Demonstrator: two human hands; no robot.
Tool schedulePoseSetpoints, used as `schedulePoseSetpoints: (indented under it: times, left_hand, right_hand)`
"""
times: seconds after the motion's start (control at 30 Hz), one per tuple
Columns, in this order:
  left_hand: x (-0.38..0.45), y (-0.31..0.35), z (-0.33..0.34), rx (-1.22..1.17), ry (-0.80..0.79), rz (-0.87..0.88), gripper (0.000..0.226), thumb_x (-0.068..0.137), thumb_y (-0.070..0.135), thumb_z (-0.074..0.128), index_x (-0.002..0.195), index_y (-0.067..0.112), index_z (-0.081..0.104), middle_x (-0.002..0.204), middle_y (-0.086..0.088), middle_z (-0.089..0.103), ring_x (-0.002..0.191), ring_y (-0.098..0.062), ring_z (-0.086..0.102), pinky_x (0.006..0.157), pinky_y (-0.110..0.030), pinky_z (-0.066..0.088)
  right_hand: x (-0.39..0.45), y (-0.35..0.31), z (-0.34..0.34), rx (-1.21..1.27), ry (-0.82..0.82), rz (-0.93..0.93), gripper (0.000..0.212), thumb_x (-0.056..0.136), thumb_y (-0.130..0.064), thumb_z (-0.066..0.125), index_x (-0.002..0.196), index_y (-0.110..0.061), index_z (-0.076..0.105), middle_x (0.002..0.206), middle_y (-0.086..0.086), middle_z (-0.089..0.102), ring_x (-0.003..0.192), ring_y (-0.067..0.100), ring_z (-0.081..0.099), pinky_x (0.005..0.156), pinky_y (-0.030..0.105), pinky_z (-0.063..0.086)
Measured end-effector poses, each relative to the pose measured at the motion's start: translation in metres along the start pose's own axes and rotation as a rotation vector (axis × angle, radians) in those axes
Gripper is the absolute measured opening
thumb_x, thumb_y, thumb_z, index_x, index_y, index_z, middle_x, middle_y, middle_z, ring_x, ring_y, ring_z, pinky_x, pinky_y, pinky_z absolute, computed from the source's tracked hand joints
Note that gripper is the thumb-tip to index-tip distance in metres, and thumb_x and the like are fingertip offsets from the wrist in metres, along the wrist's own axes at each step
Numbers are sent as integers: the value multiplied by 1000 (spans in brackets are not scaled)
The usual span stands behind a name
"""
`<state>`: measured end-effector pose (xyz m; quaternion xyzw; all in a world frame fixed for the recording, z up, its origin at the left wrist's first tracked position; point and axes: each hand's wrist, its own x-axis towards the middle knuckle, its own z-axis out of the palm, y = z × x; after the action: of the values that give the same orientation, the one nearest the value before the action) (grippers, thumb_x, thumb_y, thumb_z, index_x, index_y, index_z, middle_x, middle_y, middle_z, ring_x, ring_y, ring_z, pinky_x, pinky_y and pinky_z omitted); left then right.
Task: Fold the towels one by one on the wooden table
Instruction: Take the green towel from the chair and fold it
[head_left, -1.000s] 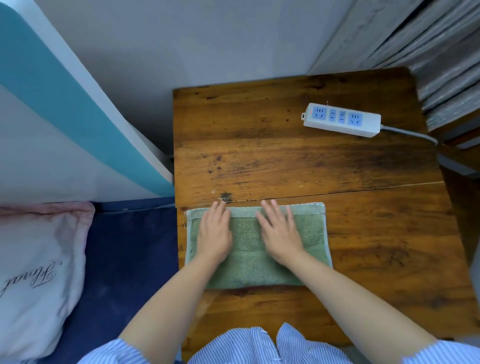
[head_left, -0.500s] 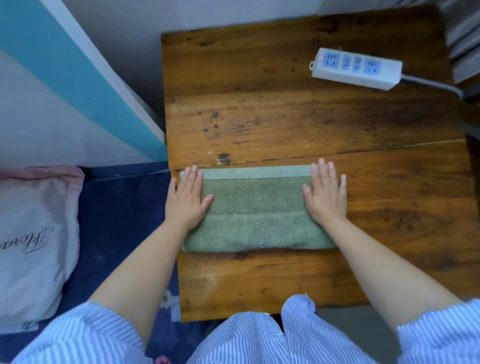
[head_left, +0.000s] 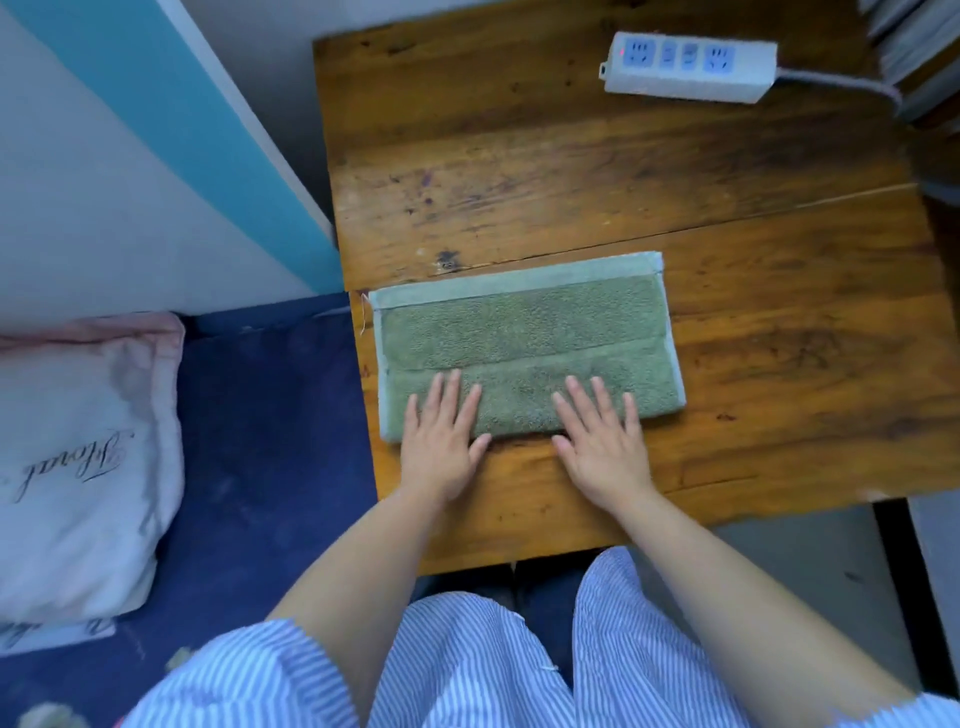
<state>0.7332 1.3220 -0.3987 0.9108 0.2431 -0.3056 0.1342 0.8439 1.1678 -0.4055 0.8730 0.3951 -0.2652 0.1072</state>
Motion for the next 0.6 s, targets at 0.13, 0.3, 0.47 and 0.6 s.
schedulePoseSetpoints:
  times: [0.13, 0.3, 0.47, 0.6]
  left_hand:
    - [-15, -32, 11, 30, -8, -56, 72, 88, 64, 3, 148, 25, -8, 156, -7, -17, 144, -23, -17, 117, -43, -8]
    - [-12, -19, -1, 41, 55, -18, 107, 58, 69, -29, 149, 19, -4, 156, -9, -15, 144, -22, -19, 114, -45, -12]
    - [31, 42, -35, -50, 181, 104, 63, 98, 45, 20, 149, 13, -1, 157, -8, -14, 144, -23, -17, 117, -39, -10]
    - [53, 63, -32, -30, 145, 117, 66, 98, 46, 24, 149, 14, -5, 157, -6, -15, 145, -22, -16, 117, -40, -7]
  right_hand:
    - [-20, 59, 13, 94, -69, 196, 69, 81, -53, -9, 142, -21, -16, 147, -5, -27, 140, 16, -21, 114, 43, -11]
    - [-21, 71, -2, 456, 190, 447, 57, 97, -31, 37, 145, -5, 21, 153, 14, 22, 141, 28, 18, 113, 43, 17]
    - [13, 57, -33, 604, 204, 596, 54, 92, -32, 50, 134, 0, 36, 133, 21, 42, 124, 36, 38, 100, 39, 35]
    - [27, 54, -37, 702, 177, 660, 53, 90, -33, 55, 127, 1, 39, 129, 22, 44, 118, 37, 46, 93, 38, 41]
